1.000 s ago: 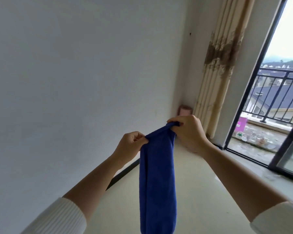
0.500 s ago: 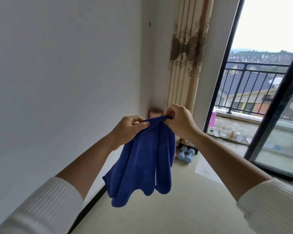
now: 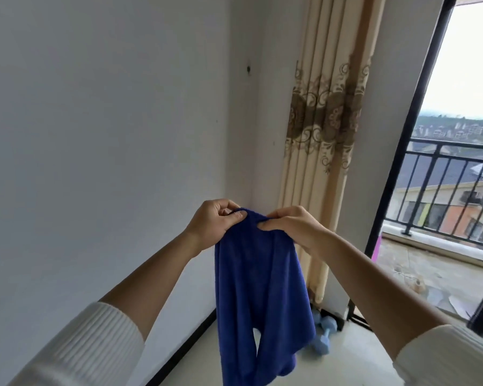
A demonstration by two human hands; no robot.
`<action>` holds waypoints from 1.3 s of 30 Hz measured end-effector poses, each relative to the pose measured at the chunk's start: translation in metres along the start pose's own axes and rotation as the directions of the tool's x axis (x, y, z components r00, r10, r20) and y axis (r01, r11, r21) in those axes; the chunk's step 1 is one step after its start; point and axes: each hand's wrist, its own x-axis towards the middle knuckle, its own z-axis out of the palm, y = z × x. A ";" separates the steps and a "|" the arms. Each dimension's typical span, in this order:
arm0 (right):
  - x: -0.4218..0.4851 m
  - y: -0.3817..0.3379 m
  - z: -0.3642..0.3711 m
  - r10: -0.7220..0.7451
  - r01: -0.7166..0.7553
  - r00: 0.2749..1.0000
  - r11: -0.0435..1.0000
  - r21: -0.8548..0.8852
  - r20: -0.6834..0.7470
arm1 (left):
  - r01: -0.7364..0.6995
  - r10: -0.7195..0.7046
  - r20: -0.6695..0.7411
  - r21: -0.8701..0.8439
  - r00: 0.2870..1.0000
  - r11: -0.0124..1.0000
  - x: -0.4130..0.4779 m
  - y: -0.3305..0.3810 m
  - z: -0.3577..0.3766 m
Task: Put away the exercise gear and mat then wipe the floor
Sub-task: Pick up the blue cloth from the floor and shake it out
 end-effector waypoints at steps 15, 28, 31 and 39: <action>0.348 -0.004 -0.105 -0.339 0.314 0.914 0.939 -0.140 -0.225 | -0.215 0.217 0.042 0.404 0.975 0.889 0.357 -0.040 -0.005; 0.598 -0.049 -0.174 -0.479 0.415 0.828 0.873 -0.256 -0.291 | -0.320 0.546 -0.038 0.776 0.837 0.544 0.601 -0.045 -0.021; 0.654 -0.064 -0.194 -0.523 0.453 0.810 0.845 -0.284 -0.265 | -0.271 0.588 -0.060 0.847 0.806 0.457 0.657 -0.039 -0.026; 0.800 -0.100 -0.247 -0.597 0.578 0.756 0.801 -0.155 -0.268 | -0.235 0.712 0.070 0.963 0.699 0.136 0.790 -0.006 -0.040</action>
